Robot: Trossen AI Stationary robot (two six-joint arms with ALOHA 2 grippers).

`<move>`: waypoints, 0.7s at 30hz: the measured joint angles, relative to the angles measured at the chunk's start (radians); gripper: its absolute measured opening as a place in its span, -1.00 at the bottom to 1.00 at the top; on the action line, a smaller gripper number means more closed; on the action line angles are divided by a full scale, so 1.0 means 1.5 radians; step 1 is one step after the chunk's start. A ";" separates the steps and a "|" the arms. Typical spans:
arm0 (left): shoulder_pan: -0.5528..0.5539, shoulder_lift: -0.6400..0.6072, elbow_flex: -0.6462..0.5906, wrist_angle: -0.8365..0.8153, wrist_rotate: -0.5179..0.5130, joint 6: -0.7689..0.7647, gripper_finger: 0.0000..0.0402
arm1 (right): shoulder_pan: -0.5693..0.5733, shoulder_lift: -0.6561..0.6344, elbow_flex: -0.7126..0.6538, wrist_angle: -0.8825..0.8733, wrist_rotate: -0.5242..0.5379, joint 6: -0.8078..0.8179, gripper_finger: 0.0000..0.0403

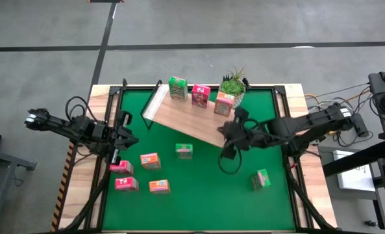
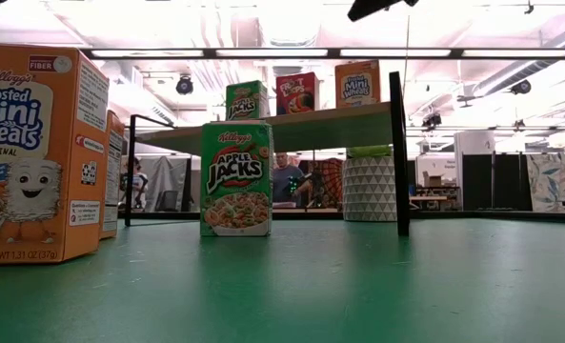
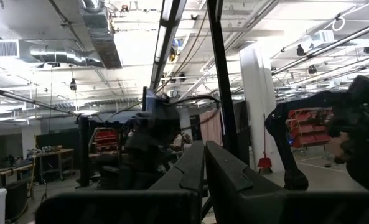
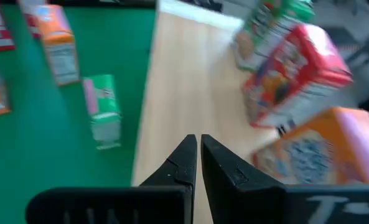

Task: Stack cereal on shelf
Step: Put the middle right orange cereal box on the shelf

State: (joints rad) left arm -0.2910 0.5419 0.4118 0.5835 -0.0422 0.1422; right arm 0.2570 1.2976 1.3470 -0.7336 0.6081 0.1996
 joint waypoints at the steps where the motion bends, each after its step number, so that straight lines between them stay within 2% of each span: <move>1: 0.000 0.000 0.000 0.000 0.000 -0.003 -1.00 | 0.011 0.000 -0.016 0.031 0.007 -0.014 -0.94; 8: 0.000 0.007 0.000 -0.023 0.000 -0.041 -1.00 | 0.045 0.000 -0.154 0.315 0.014 -0.163 -0.94; 15: 0.000 0.042 0.000 -0.071 0.000 -0.152 -1.00 | 0.044 0.000 -0.274 0.564 0.009 -0.293 -0.94; 21: 0.000 0.086 0.003 -0.071 -0.007 -0.227 -1.00 | 0.044 -0.013 -0.353 0.747 -0.053 -0.389 -0.94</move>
State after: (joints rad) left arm -0.2913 0.6711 0.4170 0.4775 -0.0530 -0.1978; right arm 0.3230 1.2777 0.8172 0.3873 0.5290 -0.3841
